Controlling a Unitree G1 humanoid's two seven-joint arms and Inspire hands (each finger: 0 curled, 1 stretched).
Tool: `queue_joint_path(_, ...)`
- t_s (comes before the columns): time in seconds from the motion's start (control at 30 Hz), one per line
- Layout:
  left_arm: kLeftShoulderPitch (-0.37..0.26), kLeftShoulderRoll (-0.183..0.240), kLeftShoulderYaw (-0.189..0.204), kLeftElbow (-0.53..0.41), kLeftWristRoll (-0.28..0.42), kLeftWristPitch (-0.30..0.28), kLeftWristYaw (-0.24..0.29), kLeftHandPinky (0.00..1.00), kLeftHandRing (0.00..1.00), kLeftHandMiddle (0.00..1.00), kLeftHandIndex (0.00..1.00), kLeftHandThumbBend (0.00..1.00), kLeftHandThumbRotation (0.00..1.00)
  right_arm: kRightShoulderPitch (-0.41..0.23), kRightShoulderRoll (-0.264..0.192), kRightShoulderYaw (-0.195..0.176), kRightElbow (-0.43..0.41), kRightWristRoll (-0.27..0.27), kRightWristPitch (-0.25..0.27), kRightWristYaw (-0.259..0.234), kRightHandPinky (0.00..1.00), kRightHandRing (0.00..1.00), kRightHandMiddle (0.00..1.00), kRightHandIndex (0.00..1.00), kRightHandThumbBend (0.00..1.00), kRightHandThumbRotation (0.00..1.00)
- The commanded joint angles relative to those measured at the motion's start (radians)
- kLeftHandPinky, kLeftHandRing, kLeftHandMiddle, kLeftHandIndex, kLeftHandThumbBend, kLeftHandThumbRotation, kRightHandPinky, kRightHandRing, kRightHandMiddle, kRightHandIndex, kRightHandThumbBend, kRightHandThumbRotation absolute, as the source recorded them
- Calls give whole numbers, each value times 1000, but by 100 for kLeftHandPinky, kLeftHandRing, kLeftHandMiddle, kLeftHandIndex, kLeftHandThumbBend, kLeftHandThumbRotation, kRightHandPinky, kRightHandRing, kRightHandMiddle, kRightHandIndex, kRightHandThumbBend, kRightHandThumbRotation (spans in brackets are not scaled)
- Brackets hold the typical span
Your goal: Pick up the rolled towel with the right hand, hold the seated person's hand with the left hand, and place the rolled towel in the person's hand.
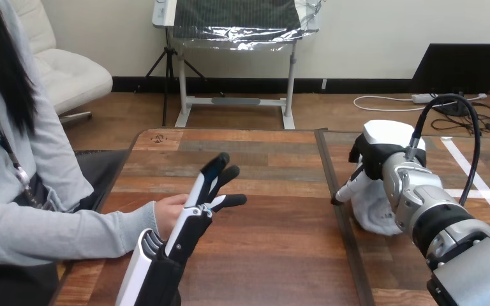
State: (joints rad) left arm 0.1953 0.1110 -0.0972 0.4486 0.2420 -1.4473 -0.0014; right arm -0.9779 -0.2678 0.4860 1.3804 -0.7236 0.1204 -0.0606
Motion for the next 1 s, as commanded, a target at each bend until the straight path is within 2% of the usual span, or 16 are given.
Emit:
queue_joint_path(0.0, -36, 6, -11, -48, -25, -1, -3, 80, 93, 100, 99, 100, 70, 38, 10, -9, 14, 14, -22, 17, 51, 55, 61, 59, 97, 4)
queue_joint_path(0.1, -35, 0, -19, -40, -39, -3, 2, 80, 93, 100, 99, 100, 69, 37, 10, -17, 13, 23, -25, 18, 50, 53, 59, 56, 95, 2)
queue_joint_path(0.23, -41, -4, 4, -40, -15, -12, -2, 81, 93, 100, 99, 100, 69, 31, 7, -16, 12, 27, -36, 23, 49, 51, 56, 54, 94, 1)
queue_joint_path(0.3, -41, -3, 1, -39, -17, -11, -2, 81, 93, 100, 99, 100, 69, 30, 4, -10, 11, 24, -46, 24, 49, 50, 56, 53, 94, 1)
queue_joint_path(0.4, -43, 1, -9, -35, -28, -10, -2, 81, 94, 100, 99, 100, 68, 29, 1, -6, 11, 20, -57, 25, 52, 54, 58, 51, 93, 0)
queue_joint_path(0.5, -39, -2, 4, -42, -16, -4, -4, 81, 94, 100, 99, 100, 68, 28, -1, -17, 10, 31, -67, 25, 53, 55, 58, 50, 92, 0)
queue_joint_path(0.57, -35, -3, 10, -49, -8, 1, -5, 81, 94, 100, 99, 100, 69, 28, -2, -24, 9, 37, -72, 25, 50, 53, 57, 50, 92, 0)
queue_joint_path(0.67, -39, 9, -15, -38, -35, -3, -5, 81, 95, 100, 99, 100, 68, 28, -4, -32, 7, 45, -83, 24, 47, 49, 54, 48, 91, 0)
queue_joint_path(0.87, -38, 14, 5, -51, -18, 8, -12, 81, 96, 100, 99, 100, 69, 26, -7, -29, 5, 44, -99, 22, 45, 49, 54, 47, 91, 0)
queue_joint_path(0.97, -37, 14, 1, -50, -28, 8, -11, 81, 96, 100, 99, 100, 69, 26, -9, -25, 3, 43, -110, 18, 44, 50, 55, 46, 91, 0)
